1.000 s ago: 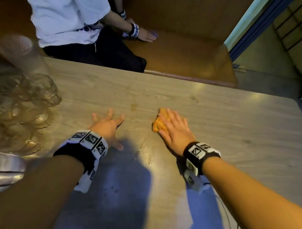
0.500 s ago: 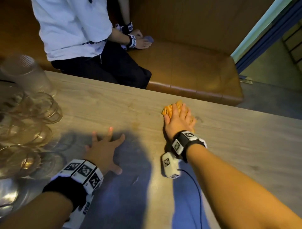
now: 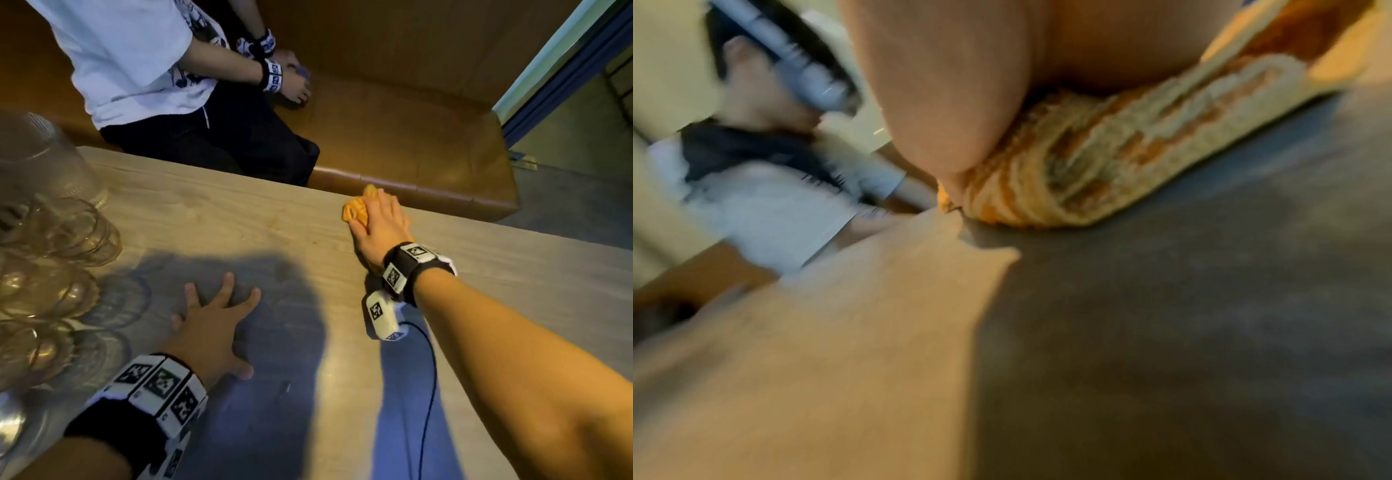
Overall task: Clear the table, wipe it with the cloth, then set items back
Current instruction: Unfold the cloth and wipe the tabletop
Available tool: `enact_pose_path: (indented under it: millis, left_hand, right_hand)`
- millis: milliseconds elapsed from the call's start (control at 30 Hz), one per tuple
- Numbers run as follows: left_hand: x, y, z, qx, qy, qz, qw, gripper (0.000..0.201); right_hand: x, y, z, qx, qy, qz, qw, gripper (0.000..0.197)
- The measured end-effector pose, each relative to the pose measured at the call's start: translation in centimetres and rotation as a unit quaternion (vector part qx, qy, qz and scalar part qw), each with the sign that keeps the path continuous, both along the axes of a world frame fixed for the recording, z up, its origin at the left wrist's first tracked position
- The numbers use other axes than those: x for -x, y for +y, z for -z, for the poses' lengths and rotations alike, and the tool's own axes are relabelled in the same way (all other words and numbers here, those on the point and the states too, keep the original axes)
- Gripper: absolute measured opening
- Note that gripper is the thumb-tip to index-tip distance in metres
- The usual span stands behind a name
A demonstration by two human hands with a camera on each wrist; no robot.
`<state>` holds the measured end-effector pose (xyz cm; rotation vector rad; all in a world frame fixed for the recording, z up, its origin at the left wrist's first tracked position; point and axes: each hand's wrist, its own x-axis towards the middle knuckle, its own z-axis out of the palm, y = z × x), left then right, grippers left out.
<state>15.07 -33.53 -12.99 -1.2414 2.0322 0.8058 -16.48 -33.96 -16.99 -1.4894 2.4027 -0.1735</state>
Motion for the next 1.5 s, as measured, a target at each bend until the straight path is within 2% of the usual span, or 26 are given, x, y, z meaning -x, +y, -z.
enact_pose_path:
  millis: [67, 133, 167, 233, 300, 333, 400, 500, 633, 767, 833, 1000, 1067, 1100, 1167, 1200, 1300, 1500]
  left_hand:
    - [0.0, 0.0, -0.1, 0.000, -0.004, -0.001, 1.000, 0.119]
    - [0.1, 0.0, -0.3, -0.001, -0.010, 0.001, 1.000, 0.118]
    - [0.2, 0.0, -0.4, 0.000, -0.011, 0.002, 1.000, 0.118]
    - [0.2, 0.0, -0.2, 0.002, -0.008, 0.001, 1.000, 0.119]
    - [0.1, -0.1, 0.2, 0.000, -0.009, -0.005, 1.000, 0.119]
    - [0.0, -0.2, 0.3, -0.001, -0.008, -0.007, 1.000, 0.120]
    - [-0.2, -0.1, 0.5, 0.000, 0.003, -0.013, 1.000, 0.121]
    - [-0.2, -0.2, 0.5, 0.009, 0.011, -0.009, 1.000, 0.120]
    - [-0.4, -0.4, 0.4, 0.017, 0.022, 0.027, 0.999, 0.125]
    - [0.2, -0.6, 0.1, 0.037, -0.013, 0.055, 0.998, 0.125]
    - [0.3, -0.4, -0.5, 0.044, -0.003, 0.059, 0.997, 0.126]
    - [-2.8, 4.8, -1.2, 0.098, 0.111, 0.032, 0.989, 0.105]
    - [-5.0, 8.3, -1.4, 0.071, 0.113, 0.028, 0.991, 0.109]
    - [-6.0, 9.9, -1.5, 0.044, 0.096, 0.030, 0.994, 0.112]
    - [-7.3, 12.3, -1.5, 0.000, 0.043, 0.052, 0.998, 0.118]
    - [-7.7, 13.0, -1.5, -0.010, 0.023, 0.071, 0.997, 0.121]
    - [-7.9, 13.8, -1.2, -0.020, -0.009, 0.109, 0.994, 0.126]
    - [-8.0, 13.8, -0.8, 0.012, -0.004, 0.122, 0.993, 0.134]
  right_hand:
    - [-1.9, 0.2, -0.8, 0.054, -0.053, -0.112, 0.991, 0.060]
    - [-2.7, 1.3, -1.6, 0.066, -0.147, -0.177, 0.971, 0.065]
    - [-2.6, 1.8, -2.1, 0.062, -0.194, -0.171, 0.964, 0.072]
    - [-0.6, 1.7, -3.4, 0.120, -0.253, -0.060, 0.958, 0.082]
    - [2.2, 0.9, -3.8, 0.178, -0.242, 0.083, 0.950, 0.077]
    - [3.0, 0.6, -3.8, 0.161, -0.228, 0.104, 0.955, 0.074]
    - [2.6, 0.7, -3.1, 0.098, -0.253, 0.062, 0.960, 0.072]
    - [-1.1, 2.2, -2.5, 0.065, -0.325, -0.022, 0.943, 0.066]
    - [-5.2, 7.4, -2.3, 0.025, -0.379, -0.091, 0.921, 0.059]
    - [-9.7, 14.8, -1.6, 0.029, -0.379, -0.174, 0.909, 0.058]
    - [-12.1, 18.6, -1.5, 0.030, -0.387, -0.189, 0.902, 0.056]
    - [-16.3, 27.7, -3.7, -0.049, -0.380, -0.245, 0.891, 0.055]
    - [-15.3, 27.8, -5.5, -0.041, -0.424, -0.162, 0.890, 0.060]
    - [-14.2, 26.7, -6.2, 0.004, -0.426, -0.093, 0.900, 0.061]
    - [-11.4, 23.8, -6.8, 0.099, -0.346, 0.033, 0.933, 0.062]
    - [-10.2, 22.4, -6.8, 0.098, -0.306, 0.060, 0.945, 0.061]
    - [-9.4, 20.8, -4.7, 0.003, -0.276, 0.034, 0.961, 0.065]
    - [-13.7, 26.4, -2.7, 0.015, -0.333, -0.074, 0.940, 0.060]
